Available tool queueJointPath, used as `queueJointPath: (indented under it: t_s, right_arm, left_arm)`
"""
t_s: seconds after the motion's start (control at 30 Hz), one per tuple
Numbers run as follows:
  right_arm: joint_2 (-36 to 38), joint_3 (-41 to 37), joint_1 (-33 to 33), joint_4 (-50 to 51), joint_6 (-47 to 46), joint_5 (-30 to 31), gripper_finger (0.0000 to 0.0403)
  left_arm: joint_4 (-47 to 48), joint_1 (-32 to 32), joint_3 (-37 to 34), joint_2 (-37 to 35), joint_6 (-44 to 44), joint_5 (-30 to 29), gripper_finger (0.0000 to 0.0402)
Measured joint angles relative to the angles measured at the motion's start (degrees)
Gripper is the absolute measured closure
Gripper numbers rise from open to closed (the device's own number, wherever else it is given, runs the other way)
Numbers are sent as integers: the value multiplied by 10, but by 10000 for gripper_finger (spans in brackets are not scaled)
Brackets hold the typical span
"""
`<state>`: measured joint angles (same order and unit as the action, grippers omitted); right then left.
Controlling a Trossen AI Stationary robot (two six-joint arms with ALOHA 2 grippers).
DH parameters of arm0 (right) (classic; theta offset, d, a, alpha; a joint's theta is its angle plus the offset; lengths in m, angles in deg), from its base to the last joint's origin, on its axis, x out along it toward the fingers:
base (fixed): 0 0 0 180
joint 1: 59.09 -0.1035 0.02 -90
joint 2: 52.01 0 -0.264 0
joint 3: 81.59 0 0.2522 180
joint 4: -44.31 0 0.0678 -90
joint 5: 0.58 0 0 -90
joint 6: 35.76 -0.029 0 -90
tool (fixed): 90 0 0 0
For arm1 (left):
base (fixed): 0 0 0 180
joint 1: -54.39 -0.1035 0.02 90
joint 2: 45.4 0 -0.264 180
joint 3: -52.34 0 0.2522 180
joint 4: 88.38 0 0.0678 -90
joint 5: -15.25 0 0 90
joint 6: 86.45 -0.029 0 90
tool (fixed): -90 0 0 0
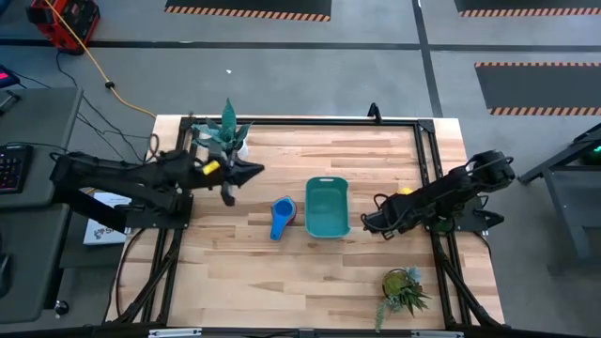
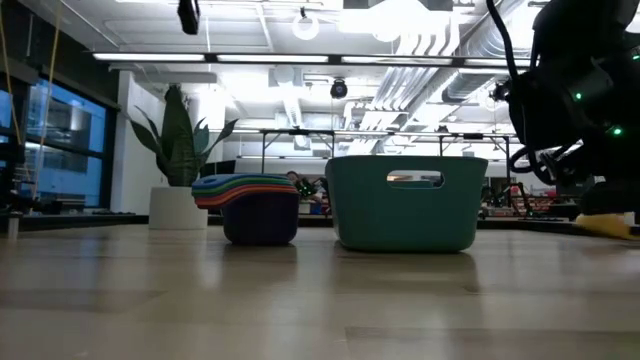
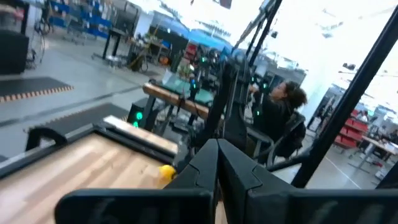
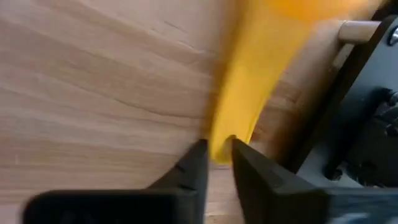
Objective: Nest measuring cups in basket
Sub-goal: Stack the yellow measuring cup on top of the blue measuring cup
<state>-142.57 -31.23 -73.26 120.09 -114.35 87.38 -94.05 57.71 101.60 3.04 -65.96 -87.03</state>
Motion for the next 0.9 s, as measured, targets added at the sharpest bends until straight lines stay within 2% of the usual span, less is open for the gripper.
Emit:
queueJointPath:
  t_s: [0.1, 0.33, 0.67, 0.77, 0.9]
  right_arm:
    - [-1, -3, 5, 6, -1, 6, 390]
    - [-3, 5, 3, 22, 8, 13, 398]
    - [13, 152, -13, 91, 73, 94, 402]
    - [39, 194, -12, 110, 98, 120, 402]
    - [110, 223, -12, 102, 142, 152, 402]
  left_arm:
    - [19, -17, 0, -41, -2, 9, 401]
    - [38, -36, 0, -118, -19, 12, 401]
    - [39, -39, 0, -140, -28, -9, 401]
    - [39, -38, 0, -138, -26, -9, 401]
    - [39, -38, 0, -137, -26, -9, 401]
